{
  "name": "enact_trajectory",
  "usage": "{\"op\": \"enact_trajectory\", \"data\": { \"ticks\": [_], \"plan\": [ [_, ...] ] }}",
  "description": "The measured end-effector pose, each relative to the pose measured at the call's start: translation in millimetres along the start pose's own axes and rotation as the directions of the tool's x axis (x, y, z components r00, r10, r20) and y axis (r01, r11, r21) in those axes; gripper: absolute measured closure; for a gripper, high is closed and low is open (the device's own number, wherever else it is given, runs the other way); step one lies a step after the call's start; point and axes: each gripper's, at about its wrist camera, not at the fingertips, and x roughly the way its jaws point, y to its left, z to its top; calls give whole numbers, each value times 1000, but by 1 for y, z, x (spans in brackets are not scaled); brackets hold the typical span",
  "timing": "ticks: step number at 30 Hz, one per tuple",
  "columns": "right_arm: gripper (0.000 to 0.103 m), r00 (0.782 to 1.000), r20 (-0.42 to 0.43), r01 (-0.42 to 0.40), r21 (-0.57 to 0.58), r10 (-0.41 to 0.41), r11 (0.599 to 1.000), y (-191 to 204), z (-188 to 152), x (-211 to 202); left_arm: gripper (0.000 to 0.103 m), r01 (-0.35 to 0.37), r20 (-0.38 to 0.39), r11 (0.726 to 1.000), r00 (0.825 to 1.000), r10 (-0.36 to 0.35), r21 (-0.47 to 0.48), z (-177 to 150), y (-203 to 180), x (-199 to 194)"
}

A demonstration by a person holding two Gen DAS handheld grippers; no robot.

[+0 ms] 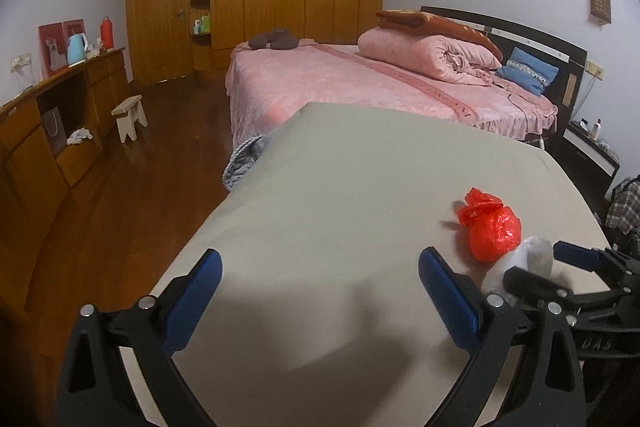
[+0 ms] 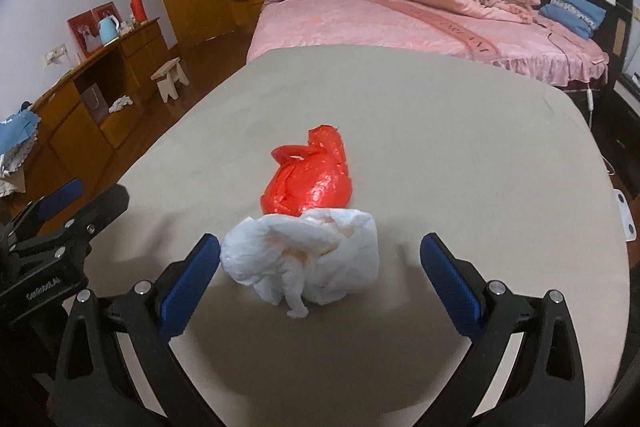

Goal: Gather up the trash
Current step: 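Grasp the white cloth with the right tool while the left tool grasps the red bag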

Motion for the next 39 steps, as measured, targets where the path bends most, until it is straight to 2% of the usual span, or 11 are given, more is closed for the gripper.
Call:
{"op": "enact_trajectory", "data": {
  "ticks": [1, 3, 5, 9, 12, 17, 26, 32, 39],
  "plan": [
    [12, 1000, -6, -18, -4, 18, 1000, 1, 0, 1, 6, 0, -1, 1000, 1000, 0, -2, 0, 0, 0],
    [28, 997, -31, -75, -5, 75, 997, 3, -1, 4, 6, -1, -3, 1000, 1000, 1, -5, 0, -1, 1],
    [38, 993, -47, -111, -10, 111, 994, 3, 0, 6, 6, -3, -2, 1000, 1000, 3, -4, 0, -1, 0],
    [52, 988, -45, -146, -26, 145, 989, 5, 0, -2, 6, -4, -7, 1000, 1000, 4, -5, 1, -1, 1],
    [59, 985, -46, -166, -9, 166, 986, 1, 0, -9, 6, -5, -10, 1000, 1000, 5, -1, 0, -4, 0],
    [59, 988, -5, -151, 9, 151, 988, -17, -1, -33, 6, 11, -6, 1000, 1000, -11, 8, 1, -15, -4],
    [59, 999, 45, -27, 102, 23, 994, -87, -4, -59, 6, 92, -11, 995, 996, -92, 47, 7, -58, 5],
    [58, 998, 47, 31, 139, -38, 990, -123, -4, -58, 6, 140, -39, 988, 990, -138, 70, 12, -91, 28],
    [57, 998, 49, 41, 140, -48, 989, -136, -5, -55, 8, 159, -111, 985, 982, -151, 70, 18, -114, 64]
  ]
}}
